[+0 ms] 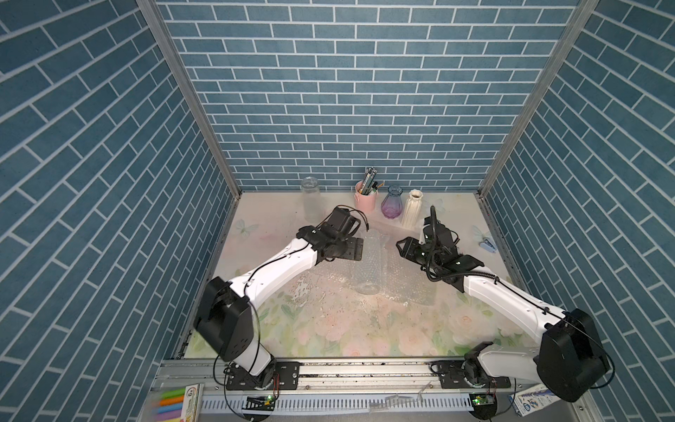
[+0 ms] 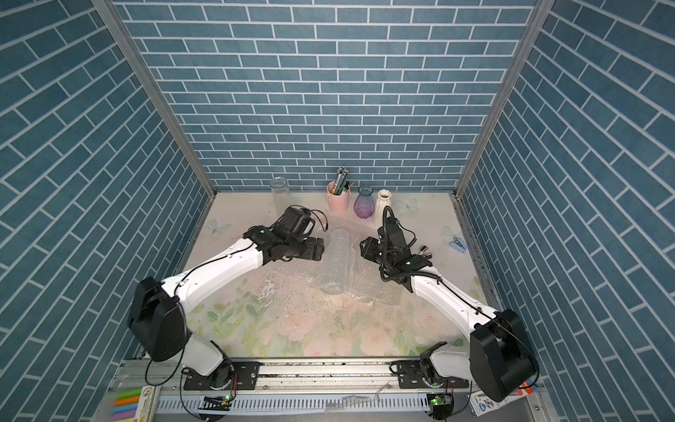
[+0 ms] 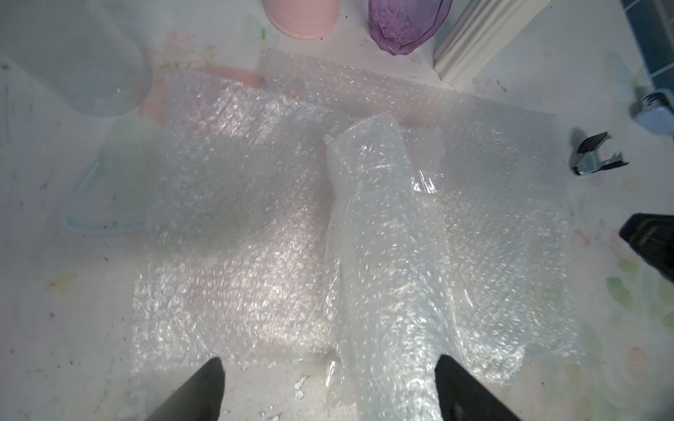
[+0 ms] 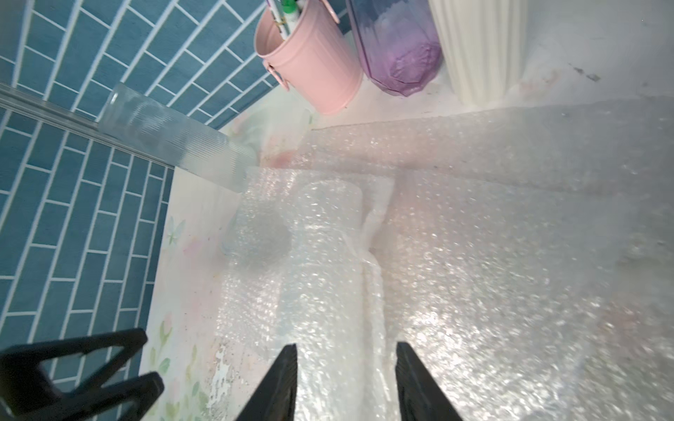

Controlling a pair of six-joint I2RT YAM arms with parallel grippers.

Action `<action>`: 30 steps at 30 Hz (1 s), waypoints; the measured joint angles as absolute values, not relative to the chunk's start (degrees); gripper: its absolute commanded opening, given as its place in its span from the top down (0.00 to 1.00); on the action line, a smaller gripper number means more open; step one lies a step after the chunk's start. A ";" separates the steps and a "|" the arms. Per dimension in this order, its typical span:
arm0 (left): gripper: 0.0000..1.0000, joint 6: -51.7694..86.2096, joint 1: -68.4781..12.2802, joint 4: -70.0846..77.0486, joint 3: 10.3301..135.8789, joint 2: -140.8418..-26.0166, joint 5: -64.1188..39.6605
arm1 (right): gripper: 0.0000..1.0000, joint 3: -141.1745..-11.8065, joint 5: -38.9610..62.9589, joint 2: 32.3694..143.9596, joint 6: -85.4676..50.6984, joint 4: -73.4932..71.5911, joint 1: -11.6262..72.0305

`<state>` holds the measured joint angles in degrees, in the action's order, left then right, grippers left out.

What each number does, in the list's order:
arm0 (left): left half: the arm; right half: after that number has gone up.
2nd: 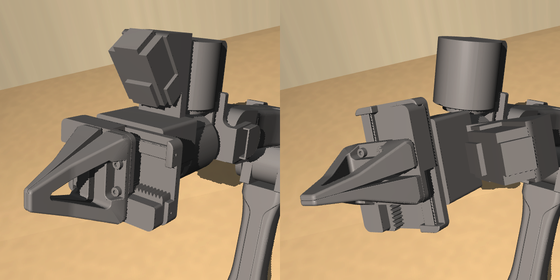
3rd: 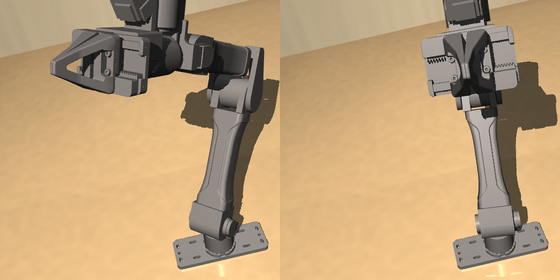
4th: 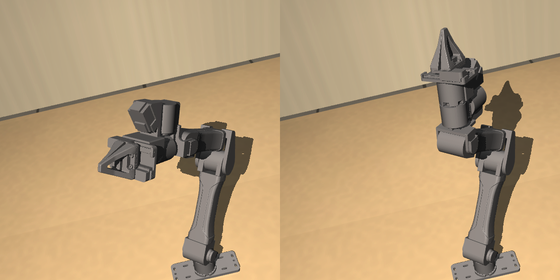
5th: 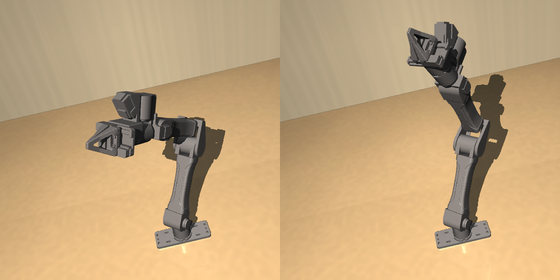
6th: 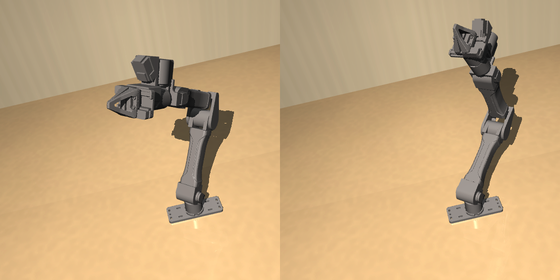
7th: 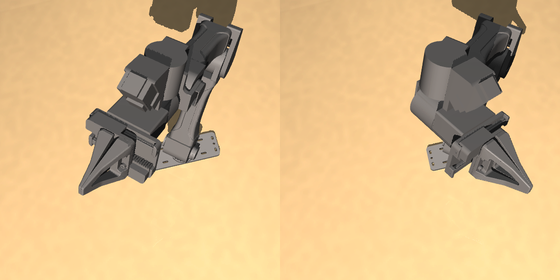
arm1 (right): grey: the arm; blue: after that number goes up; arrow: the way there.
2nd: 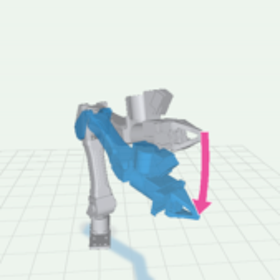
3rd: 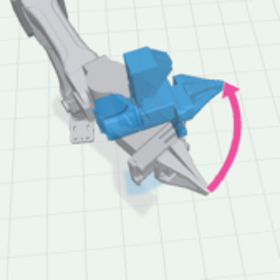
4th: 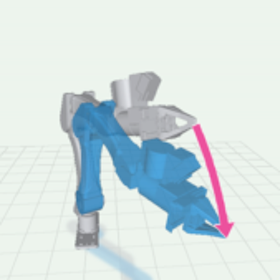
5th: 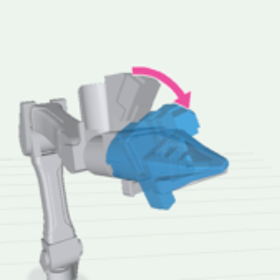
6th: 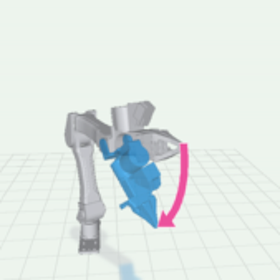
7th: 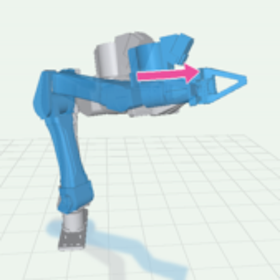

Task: Unwrap the vase from the bubble wrap
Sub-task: Unwrap the bubble wrap.

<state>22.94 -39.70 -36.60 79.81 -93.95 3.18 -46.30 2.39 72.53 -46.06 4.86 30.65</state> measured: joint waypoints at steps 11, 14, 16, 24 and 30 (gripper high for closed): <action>0.12 13.45 -45.28 -45.87 100.66 -113.34 13.34 | 0.58 -36.25 5.15 70.24 -46.24 -1.83 21.26; 0.13 12.01 -46.11 -47.53 104.40 -116.75 15.33 | 0.58 -34.46 8.03 70.94 -46.78 -4.23 18.22; 0.14 11.07 -46.61 -48.64 107.28 -119.09 16.75 | 0.59 -33.71 9.89 71.85 -47.68 -5.87 16.53; 0.23 7.66 -48.99 -52.88 118.54 -127.96 21.74 | 0.60 -32.51 15.88 74.52 -49.69 -10.31 12.51; 0.30 6.98 -50.13 -54.39 124.36 -132.03 22.57 | 0.60 -31.27 17.91 74.24 -50.41 -11.57 11.00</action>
